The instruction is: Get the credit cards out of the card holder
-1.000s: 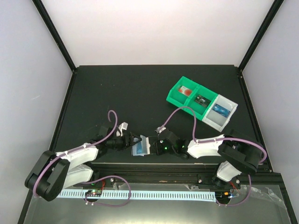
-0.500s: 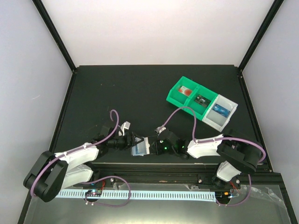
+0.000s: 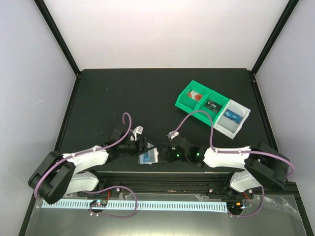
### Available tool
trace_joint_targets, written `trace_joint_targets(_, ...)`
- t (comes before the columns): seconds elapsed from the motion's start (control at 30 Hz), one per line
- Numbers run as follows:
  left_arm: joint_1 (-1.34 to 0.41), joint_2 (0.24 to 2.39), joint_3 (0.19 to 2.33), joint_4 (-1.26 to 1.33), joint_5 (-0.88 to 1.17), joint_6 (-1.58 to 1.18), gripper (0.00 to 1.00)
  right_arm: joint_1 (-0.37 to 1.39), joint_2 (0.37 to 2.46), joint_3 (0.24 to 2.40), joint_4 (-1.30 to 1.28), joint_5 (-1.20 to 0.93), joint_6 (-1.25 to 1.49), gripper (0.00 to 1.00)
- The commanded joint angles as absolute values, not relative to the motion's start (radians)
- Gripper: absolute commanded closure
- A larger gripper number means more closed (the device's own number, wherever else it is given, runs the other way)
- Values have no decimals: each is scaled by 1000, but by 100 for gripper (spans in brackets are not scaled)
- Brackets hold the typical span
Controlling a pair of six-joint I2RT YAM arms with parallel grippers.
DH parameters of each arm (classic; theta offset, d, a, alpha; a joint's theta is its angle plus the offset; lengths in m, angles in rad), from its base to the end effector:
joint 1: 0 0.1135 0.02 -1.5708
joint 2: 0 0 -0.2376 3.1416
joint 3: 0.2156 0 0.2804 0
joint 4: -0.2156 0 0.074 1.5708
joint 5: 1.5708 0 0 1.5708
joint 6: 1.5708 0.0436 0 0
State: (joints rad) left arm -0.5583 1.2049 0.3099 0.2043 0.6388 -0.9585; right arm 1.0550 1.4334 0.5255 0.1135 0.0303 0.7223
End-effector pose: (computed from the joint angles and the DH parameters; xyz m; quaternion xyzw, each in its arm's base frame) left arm 0.1874 -0.1477 0.0897 -0.0396 0.8684 -0.4844 0.0982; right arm 0.1421 0.2479 0.0860 -0.1476 0.9137 0.2849 0.2495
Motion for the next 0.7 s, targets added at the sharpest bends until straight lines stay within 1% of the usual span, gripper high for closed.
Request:
trace_joint_targets(0.0,-606,1233,380,265,629,-993,40,1058,1332,532,-5,168,684,69)
trace_joint_targets(0.17,-652,1327,426,310,621,-999,40,1057,1200,527,-84,196,664,68)
trace_joint_targets(0.3,-671,1366,441,316,602,-996,43,1058,1125,500,-50,139,667,66)
trace_joint_targets(0.37,-674,1357,439,305,582,-988,44,1058,1118,489,-2,80,644,65)
trace_joint_targets(0.57,-673,1318,472,204,536,-945,45,1058,1137,500,45,-7,648,65)
trace_joint_targets(0.67,-676,1310,479,180,503,-947,47,1058,1131,499,82,-66,662,65)
